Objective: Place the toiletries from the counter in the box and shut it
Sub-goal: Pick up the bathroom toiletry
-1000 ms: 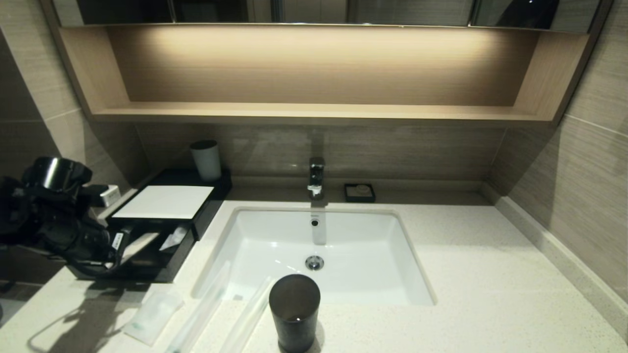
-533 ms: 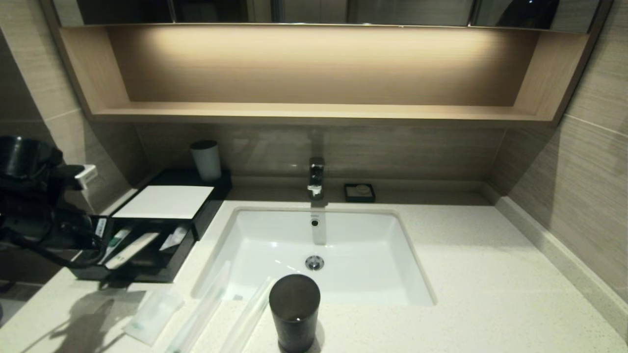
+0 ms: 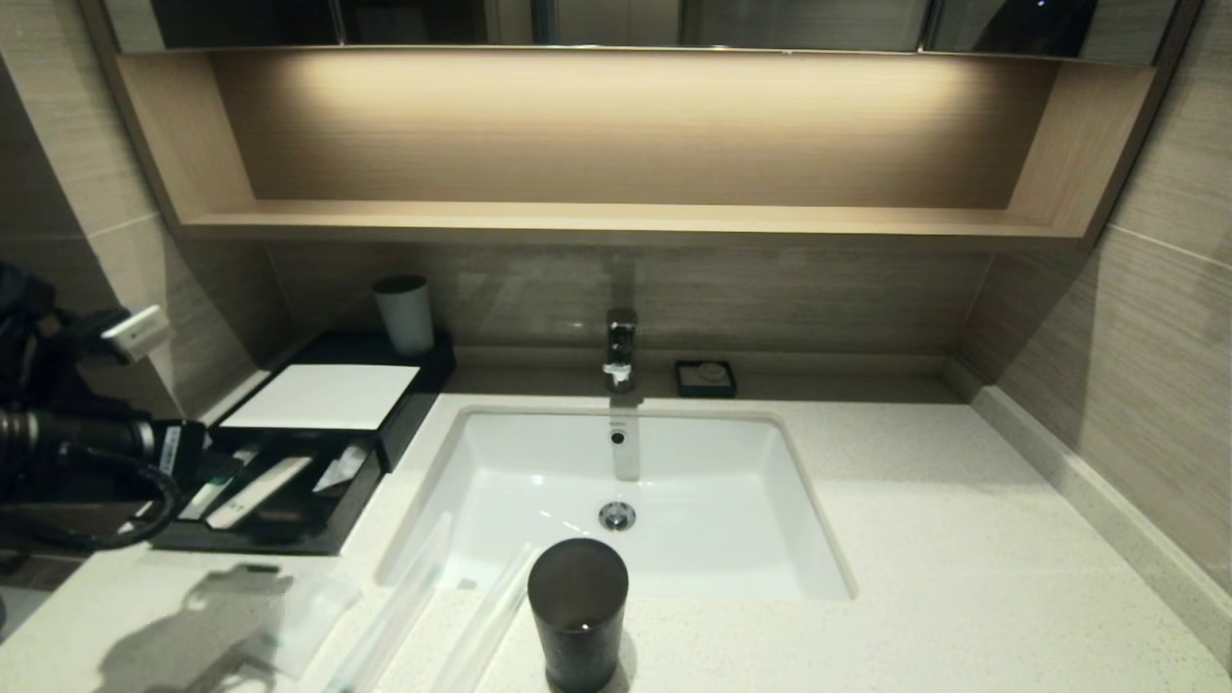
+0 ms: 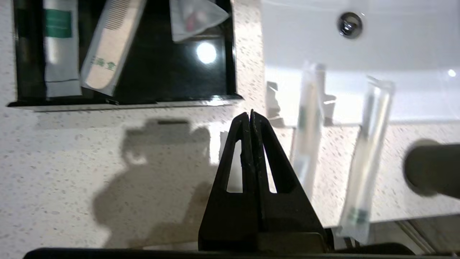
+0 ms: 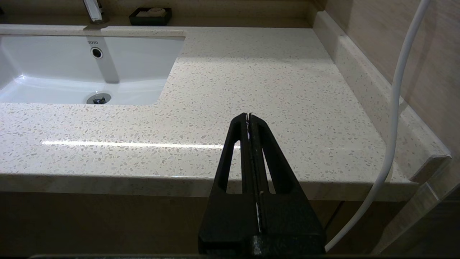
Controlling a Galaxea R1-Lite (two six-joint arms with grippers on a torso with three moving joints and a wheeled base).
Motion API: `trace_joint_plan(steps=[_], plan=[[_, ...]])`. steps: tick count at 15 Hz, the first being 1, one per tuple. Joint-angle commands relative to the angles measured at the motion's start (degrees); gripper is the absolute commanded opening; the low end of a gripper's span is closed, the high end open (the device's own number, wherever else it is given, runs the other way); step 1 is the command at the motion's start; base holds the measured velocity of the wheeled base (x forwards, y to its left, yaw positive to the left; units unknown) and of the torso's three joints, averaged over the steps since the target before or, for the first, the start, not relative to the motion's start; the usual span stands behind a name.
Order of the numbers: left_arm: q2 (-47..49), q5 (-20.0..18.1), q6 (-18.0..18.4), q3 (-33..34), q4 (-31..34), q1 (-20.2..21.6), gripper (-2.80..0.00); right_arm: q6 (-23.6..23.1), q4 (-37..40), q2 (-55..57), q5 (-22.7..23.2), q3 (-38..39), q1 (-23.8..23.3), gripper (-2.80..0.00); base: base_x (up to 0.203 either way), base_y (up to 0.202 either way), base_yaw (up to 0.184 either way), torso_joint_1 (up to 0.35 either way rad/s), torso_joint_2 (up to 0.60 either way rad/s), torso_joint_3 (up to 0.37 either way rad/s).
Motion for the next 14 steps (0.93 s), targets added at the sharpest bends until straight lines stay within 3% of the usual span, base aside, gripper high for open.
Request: trace_joint_plan(steps=[1,4,8,14], plan=[[-3.9,-2.1,2.7,0.4,5.7,-0.4,-2.80,0.0,0.0,0.0,0.0,0.1,0.0,-2.80,0.000,0.000,0.000,0.000,0.00,0.000],[-4.1,-2.3,7.9,1.0,11.6,-0.4,-2.80,0.0,0.0,0.0,0.0,0.1,0.0,-2.80,0.000,0.000,0.000,0.000,0.00,0.000],[-5.2,-2.0,9.9,3.8,12.4,-1.9,-2.80,0.0,0.0,0.0,0.0,0.1,0.0,-2.80,0.000,0.000,0.000,0.000,0.00,0.000],[-4.9,0.4,9.9,6.2,12.5,-8.5,-2.80,0.0,0.0,0.0,0.0,0.1,0.0,-2.80,0.000,0.000,0.000,0.000,0.00,0.000]])
